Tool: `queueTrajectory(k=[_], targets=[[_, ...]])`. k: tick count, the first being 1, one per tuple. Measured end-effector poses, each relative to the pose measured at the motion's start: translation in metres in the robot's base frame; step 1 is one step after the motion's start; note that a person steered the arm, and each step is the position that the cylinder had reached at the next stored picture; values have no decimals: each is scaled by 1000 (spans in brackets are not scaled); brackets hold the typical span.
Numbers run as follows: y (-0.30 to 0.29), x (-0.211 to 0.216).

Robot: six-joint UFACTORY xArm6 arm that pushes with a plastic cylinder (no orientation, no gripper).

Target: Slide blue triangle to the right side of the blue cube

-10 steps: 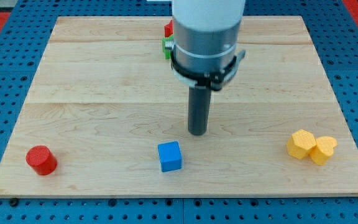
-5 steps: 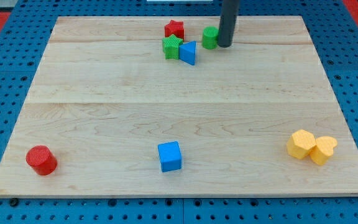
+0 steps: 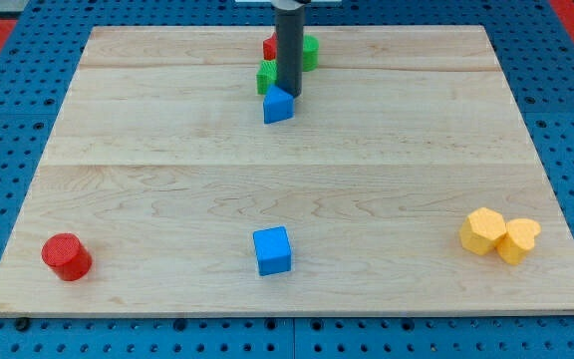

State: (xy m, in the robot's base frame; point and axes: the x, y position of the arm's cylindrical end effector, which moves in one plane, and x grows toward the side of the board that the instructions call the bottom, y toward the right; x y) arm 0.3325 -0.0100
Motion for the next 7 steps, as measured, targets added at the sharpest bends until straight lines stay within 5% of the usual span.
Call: queueTrajectory(k=[4,7], targets=[[-36,79],[-67,91]])
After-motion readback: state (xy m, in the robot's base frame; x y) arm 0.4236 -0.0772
